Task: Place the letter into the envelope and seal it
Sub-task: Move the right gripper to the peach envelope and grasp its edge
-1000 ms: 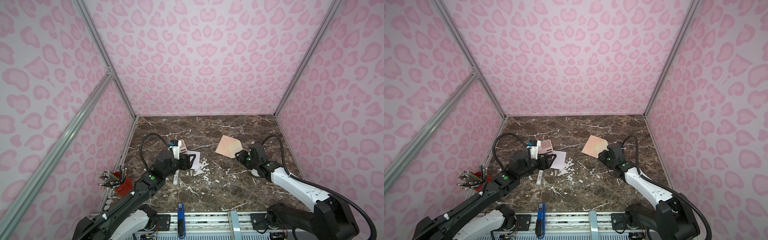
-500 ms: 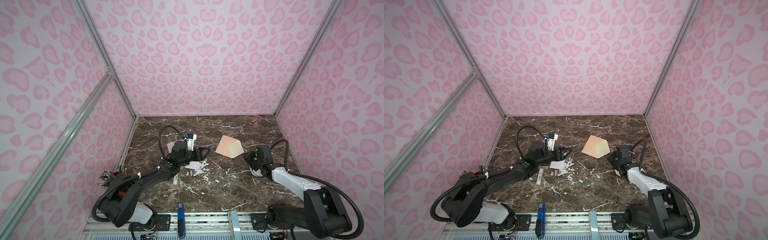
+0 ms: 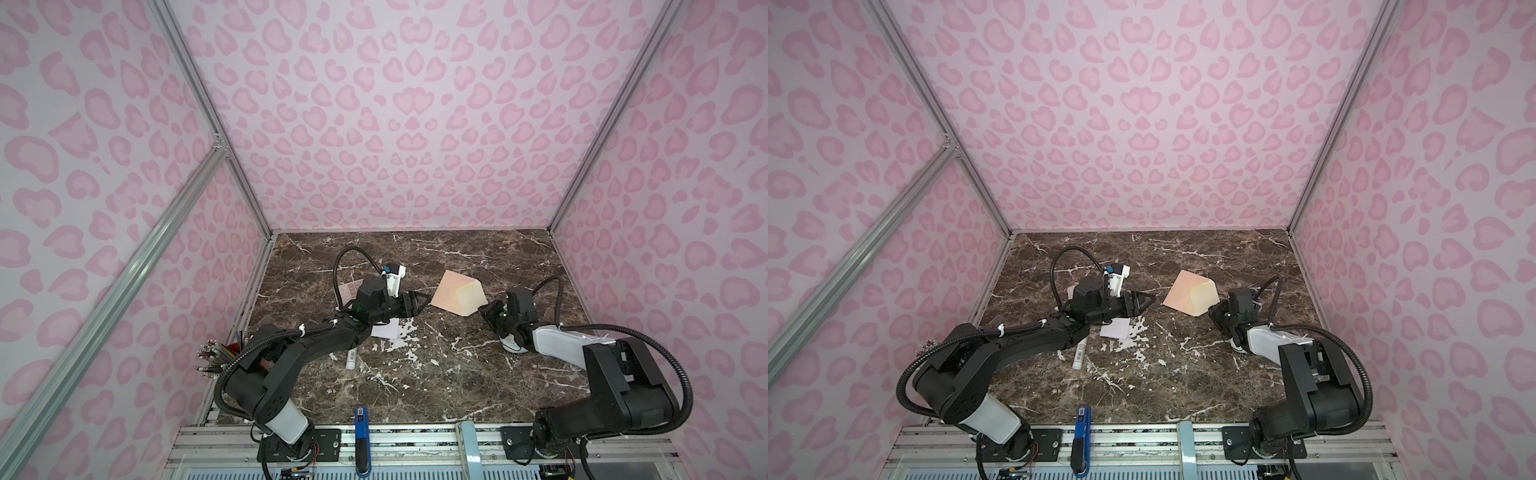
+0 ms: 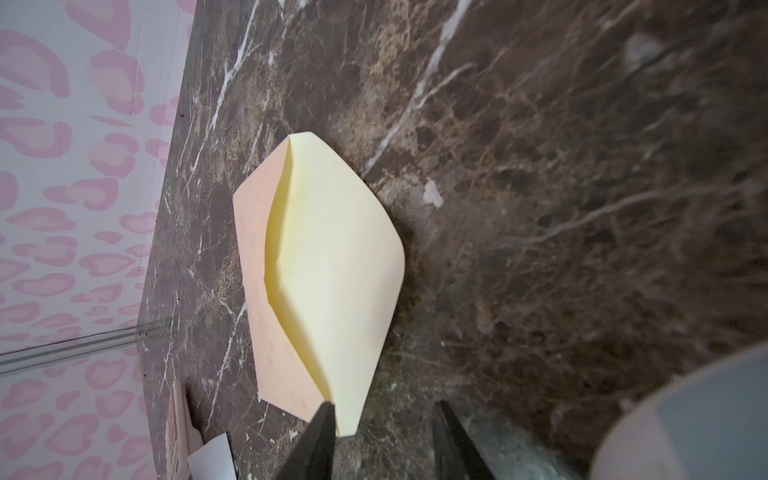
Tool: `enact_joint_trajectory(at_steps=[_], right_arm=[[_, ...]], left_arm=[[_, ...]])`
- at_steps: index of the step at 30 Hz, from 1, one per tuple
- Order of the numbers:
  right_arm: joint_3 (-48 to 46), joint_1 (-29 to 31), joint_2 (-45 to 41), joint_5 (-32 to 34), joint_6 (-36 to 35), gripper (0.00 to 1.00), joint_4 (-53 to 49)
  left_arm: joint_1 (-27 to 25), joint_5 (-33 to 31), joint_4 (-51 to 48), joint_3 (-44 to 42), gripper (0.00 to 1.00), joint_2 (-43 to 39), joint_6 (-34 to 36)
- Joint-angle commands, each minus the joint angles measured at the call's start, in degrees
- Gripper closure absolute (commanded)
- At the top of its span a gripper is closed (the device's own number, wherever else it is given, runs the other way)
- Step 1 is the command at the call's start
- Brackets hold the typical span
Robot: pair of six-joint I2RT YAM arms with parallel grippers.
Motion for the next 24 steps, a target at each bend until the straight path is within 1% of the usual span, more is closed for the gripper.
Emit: enact_joint_trajectory(at_steps=[1, 15, 24], right_arm=[[0.85, 0.03, 1.92, -0.51, 0.18, 0.6, 3.28], [2.3, 0.05, 8.28, -1.34, 0.09, 0.64, 7.22], [2.46, -0.07, 10.2, -1.49, 0.1, 0.67, 8.74]], left_arm=[[0.02, 1.0, 3.32, 0.8, 0.35, 0.75, 0.4], [0.03, 0.66, 2.75, 0.71, 0.35, 0.79, 1.28], [0.06, 1.03, 4.25, 0.12, 0.35, 1.87, 0.67]])
